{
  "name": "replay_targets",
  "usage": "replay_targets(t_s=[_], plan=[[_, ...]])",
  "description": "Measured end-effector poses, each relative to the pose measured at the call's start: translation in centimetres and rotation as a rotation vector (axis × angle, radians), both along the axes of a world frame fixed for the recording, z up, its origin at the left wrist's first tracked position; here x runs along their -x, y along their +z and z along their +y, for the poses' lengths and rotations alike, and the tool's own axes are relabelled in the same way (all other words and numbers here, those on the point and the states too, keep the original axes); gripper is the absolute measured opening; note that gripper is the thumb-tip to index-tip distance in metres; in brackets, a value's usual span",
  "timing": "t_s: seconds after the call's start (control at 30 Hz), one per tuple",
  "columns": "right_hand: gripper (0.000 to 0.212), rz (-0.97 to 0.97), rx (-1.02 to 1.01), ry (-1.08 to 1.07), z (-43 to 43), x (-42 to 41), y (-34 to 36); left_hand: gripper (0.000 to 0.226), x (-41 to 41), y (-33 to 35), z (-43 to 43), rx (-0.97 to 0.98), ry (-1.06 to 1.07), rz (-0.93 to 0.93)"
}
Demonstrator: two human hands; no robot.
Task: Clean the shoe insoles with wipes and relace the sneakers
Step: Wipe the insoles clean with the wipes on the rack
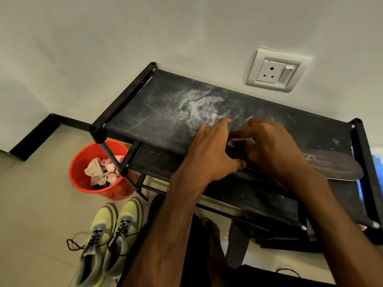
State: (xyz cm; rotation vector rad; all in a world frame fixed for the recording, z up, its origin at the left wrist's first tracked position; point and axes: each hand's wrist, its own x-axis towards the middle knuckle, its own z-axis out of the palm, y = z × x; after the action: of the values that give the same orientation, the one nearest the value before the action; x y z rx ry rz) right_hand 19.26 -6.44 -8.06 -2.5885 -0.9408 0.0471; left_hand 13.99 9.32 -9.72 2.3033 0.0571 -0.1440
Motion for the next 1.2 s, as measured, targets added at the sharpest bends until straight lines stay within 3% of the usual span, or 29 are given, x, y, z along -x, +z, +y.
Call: replay_targets(t_s=[0.07, 0.2, 0.4, 0.6, 0.77, 0.93, 1.03, 1.2], plan=[[0.048, 0.006, 0.034, 0.004, 0.1, 0.0, 0.3, 0.103, 0.0, 0.1, 0.0, 0.004, 0.005, 0.004], [0.031, 0.076, 0.105, 0.051, -0.5, 0.4, 1.5, 0.104, -0.1, -0.1, -0.1, 0.006, 0.019, 0.000], [0.035, 0.126, 0.153, 0.074, -2.0, 0.7, 2.4, 0.105, -0.1, -0.1, -0.1, 0.002, 0.028, -0.019], [0.026, 0.001, 0.093, -0.005, -0.3, 0.3, 0.8, 0.101, -0.1, 0.1, -0.2, -0.021, -0.001, -0.010], [0.031, -0.098, 0.040, -0.085, 0.9, -0.4, -0.4, 0.096, 0.0, 0.3, -0.2, -0.011, 0.004, 0.000], [0.027, 0.081, 0.130, 0.002, -0.1, 0.1, 1.4, 0.103, 0.0, 0.0, -0.4, -0.005, 0.031, -0.001], [0.038, 0.215, 0.206, 0.018, -0.5, 0.4, 3.1, 0.103, -0.1, -0.2, -0.4, -0.007, 0.040, -0.011], [0.034, 0.127, 0.317, -0.032, 0.0, 0.6, 3.1, 0.101, -0.3, -0.2, -0.4, -0.015, 0.032, -0.023]])
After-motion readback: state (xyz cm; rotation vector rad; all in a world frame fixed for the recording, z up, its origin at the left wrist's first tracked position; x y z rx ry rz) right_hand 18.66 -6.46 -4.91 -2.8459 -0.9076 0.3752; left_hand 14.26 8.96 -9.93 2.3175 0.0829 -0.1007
